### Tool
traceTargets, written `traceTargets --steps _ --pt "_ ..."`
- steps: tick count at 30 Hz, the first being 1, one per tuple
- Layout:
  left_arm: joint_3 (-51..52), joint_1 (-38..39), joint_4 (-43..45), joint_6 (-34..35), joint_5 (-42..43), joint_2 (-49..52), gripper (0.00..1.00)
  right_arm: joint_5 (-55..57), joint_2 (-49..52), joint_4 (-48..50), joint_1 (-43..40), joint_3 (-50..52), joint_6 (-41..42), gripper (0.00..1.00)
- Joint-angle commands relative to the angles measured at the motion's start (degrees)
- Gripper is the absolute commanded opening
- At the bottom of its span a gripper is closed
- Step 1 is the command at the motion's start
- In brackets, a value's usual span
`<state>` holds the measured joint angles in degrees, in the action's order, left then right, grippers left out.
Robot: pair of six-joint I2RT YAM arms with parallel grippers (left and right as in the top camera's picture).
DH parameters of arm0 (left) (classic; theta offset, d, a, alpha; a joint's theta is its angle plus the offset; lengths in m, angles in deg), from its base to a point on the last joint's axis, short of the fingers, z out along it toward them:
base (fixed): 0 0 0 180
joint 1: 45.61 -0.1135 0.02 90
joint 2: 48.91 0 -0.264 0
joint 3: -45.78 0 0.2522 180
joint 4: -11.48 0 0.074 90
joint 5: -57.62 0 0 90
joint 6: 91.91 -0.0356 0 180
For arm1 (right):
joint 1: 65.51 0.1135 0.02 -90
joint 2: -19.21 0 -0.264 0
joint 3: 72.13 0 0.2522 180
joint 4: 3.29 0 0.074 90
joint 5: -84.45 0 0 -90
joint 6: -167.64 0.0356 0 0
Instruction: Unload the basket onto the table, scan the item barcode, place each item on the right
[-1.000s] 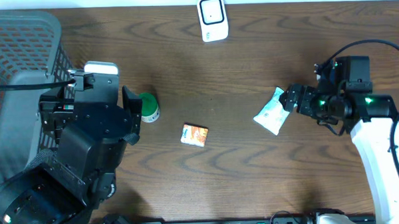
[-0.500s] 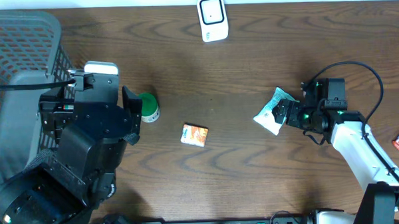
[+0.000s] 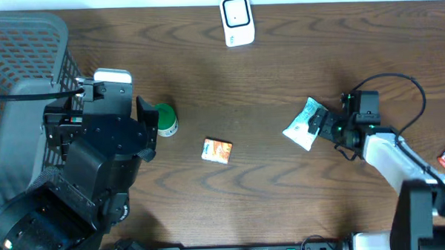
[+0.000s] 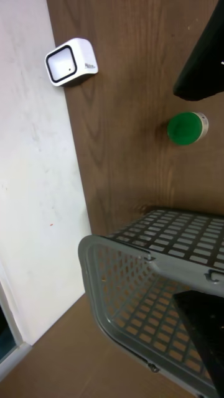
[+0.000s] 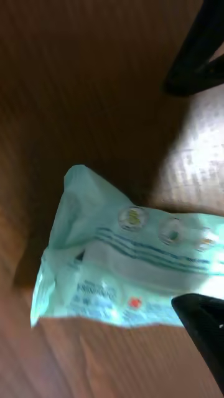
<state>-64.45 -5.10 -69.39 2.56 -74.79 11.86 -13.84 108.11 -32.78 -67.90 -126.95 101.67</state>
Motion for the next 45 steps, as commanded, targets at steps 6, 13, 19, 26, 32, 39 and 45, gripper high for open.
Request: traceTargets --steps 6,13,19,26,32,39,45 --pt "-0.3 -0.2 -0.2 -0.3 -1.1 0.2 0.98 -1.0 9.9 4.2 -0.3 0.6 2.7 0.78" --pt "-0.3 -0.2 -0.2 -0.3 -1.1 0.2 0.98 -4.3 15.2 9.5 -0.3 0.6 2.8 0.4" --pt "-0.3 -0.2 -0.2 -0.3 -1.1 0.2 0.98 -11.4 13.2 12.1 -0.4 0.4 2.8 0.01" --pt "-0.3 -0.2 -0.2 -0.3 -1.1 0.2 0.98 -14.0 0.0 4.3 -0.4 0.2 5.6 0.01" --pt "-0.3 -0.2 -0.2 -0.3 -1.1 0.2 0.98 -16.9 -16.3 -2.4 -1.7 0.2 8.9 0.01" --pt "-0.3 -0.2 -0.2 -0.3 -1.1 0.2 0.98 -15.8 -22.9 -5.4 -1.8 0.2 8.2 0.01" --pt "-0.3 -0.2 -0.2 -0.3 -1.1 0.2 0.98 -6.8 -19.1 -8.0 -1.7 0.2 5.4 0.98"
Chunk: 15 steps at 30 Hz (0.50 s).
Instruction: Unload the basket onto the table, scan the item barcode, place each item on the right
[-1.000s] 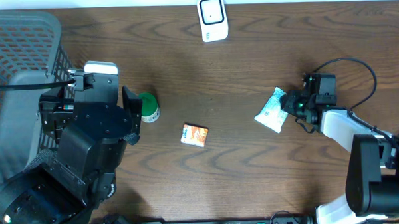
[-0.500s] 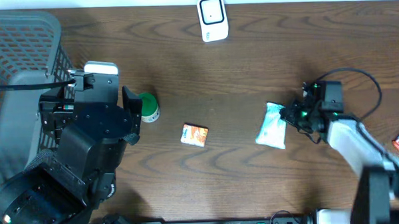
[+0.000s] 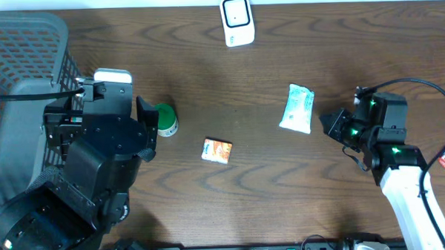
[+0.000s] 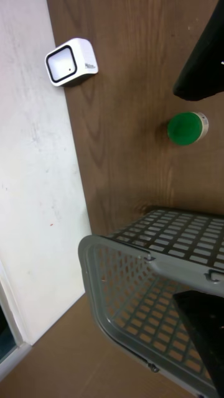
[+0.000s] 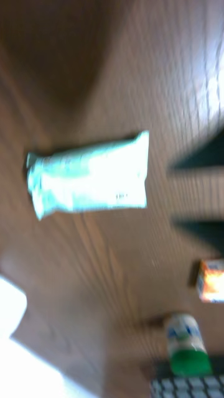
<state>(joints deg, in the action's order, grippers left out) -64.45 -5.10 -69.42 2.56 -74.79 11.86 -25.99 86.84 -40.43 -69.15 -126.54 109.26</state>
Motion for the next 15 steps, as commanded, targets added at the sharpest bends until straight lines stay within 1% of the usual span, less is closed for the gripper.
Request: traceTargets --steps 1,3,5,6,7,11,15 --pt "-0.3 -0.2 -0.1 -0.3 -1.1 0.2 0.98 5.4 3.5 -0.2 -0.5 -0.2 -3.2 0.99" --pt "-0.3 -0.2 -0.1 -0.3 -1.1 0.2 0.98 5.4 6.7 0.7 -0.4 -0.2 -4.3 0.98" --pt "-0.3 -0.2 -0.1 -0.3 -1.1 0.2 0.98 4.6 11.3 3.8 -0.4 -0.2 -7.3 0.89" --pt "-0.3 -0.2 -0.1 -0.3 -1.1 0.2 0.98 3.7 13.9 5.8 -0.4 -0.2 -9.0 0.87" --pt "-0.3 -0.2 -0.1 -0.3 -1.1 0.2 0.98 2.0 17.4 8.9 -0.4 -0.3 -11.1 0.87" --pt "-0.3 -0.2 -0.1 -0.3 -1.1 0.2 0.98 -3.7 25.7 15.9 -0.4 -1.4 -11.6 0.91" --pt "-0.3 -0.2 -0.1 -0.3 -1.1 0.2 0.98 -6.5 31.9 17.6 -0.4 -3.6 -12.0 0.94"
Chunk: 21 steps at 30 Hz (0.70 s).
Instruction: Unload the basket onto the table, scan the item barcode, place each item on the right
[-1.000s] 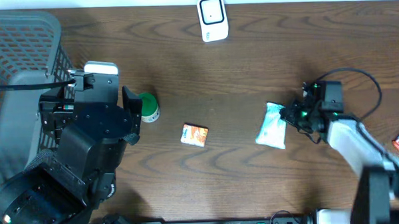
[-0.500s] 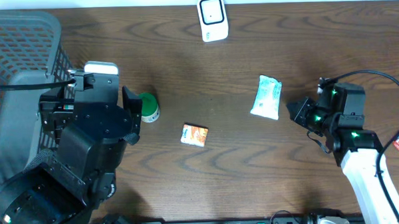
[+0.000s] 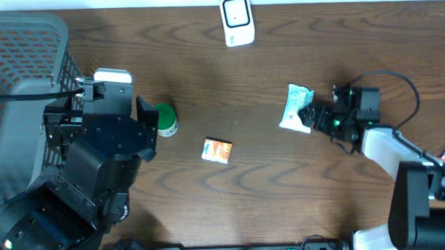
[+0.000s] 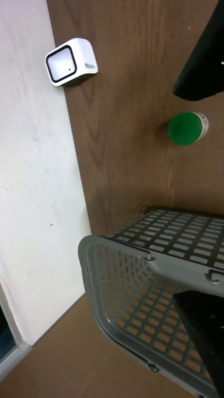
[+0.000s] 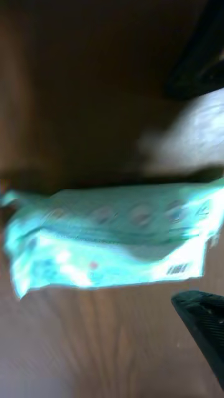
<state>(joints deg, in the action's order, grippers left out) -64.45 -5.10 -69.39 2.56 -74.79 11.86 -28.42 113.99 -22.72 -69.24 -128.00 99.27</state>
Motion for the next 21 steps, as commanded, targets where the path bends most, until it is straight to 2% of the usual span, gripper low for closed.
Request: traceTargets --steps 1,12,17,19,21 --pt "-0.3 -0.2 -0.2 -0.3 -1.1 0.2 0.98 -4.4 5.9 -0.1 -0.3 -2.6 -2.1 0.94" --pt "-0.3 -0.2 -0.2 -0.3 -1.1 0.2 0.98 -6.1 14.8 -0.9 2.2 -5.2 -5.0 0.99" --pt "-0.3 -0.2 -0.2 -0.3 -1.1 0.2 0.98 -5.9 20.3 -0.5 3.0 -6.1 -5.2 0.95" --pt "-0.3 -0.2 -0.2 -0.3 -1.1 0.2 0.98 -5.7 22.8 -0.5 3.0 -7.0 -5.3 0.8" --pt "-0.3 -0.2 -0.2 -0.3 -1.1 0.2 0.98 -5.7 24.5 -0.8 3.0 -7.4 -6.4 0.54"
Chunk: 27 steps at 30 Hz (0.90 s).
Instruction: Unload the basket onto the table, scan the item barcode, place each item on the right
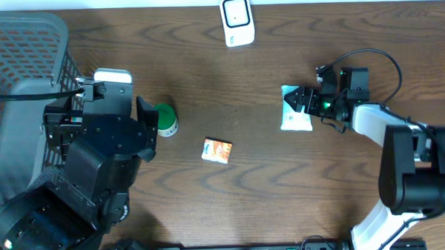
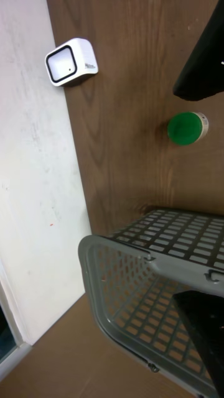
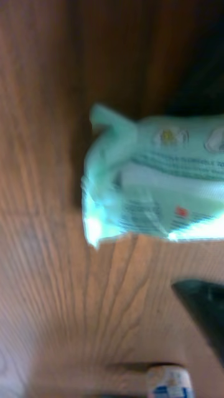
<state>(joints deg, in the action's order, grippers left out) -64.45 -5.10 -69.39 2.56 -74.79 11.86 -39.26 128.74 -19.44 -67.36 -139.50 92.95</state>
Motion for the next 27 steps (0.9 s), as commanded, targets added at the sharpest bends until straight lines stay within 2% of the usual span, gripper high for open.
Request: traceTargets --steps 1,3,4,8,11,19,24,27 --pt "-0.3 -0.2 -0.2 -0.3 -1.1 0.2 0.98 5.2 10.3 -4.3 1.1 4.1 -0.7 0.38" --pt "-0.3 -0.2 -0.2 -0.3 -1.1 0.2 0.98 5.4 10.8 -5.2 1.0 4.1 -2.6 0.06" --pt "-0.3 -0.2 -0.2 -0.3 -1.1 0.2 0.98 6.2 10.8 -5.6 1.0 4.1 -2.5 0.01" --pt "-0.3 -0.2 -0.2 -0.3 -1.1 0.2 0.98 5.7 10.6 -6.1 0.7 3.1 -2.6 0.01" --pt "-0.3 -0.2 -0.2 -0.3 -1.1 0.2 0.98 -0.1 8.1 -11.1 -0.2 0.2 -3.0 0.01" --pt "-0.3 -0.2 -0.2 -0.3 -1.1 0.2 0.98 -5.8 -7.3 -22.4 -2.1 -3.5 0.1 0.02" --pt "-0.3 -0.2 -0.2 -0.3 -1.1 0.2 0.98 -5.9 -15.8 -25.2 -2.3 -3.4 4.0 0.02" --pt "-0.3 -0.2 -0.2 -0.3 -1.1 0.2 0.98 -8.3 -17.6 -26.0 -2.3 -3.4 6.1 0.02"
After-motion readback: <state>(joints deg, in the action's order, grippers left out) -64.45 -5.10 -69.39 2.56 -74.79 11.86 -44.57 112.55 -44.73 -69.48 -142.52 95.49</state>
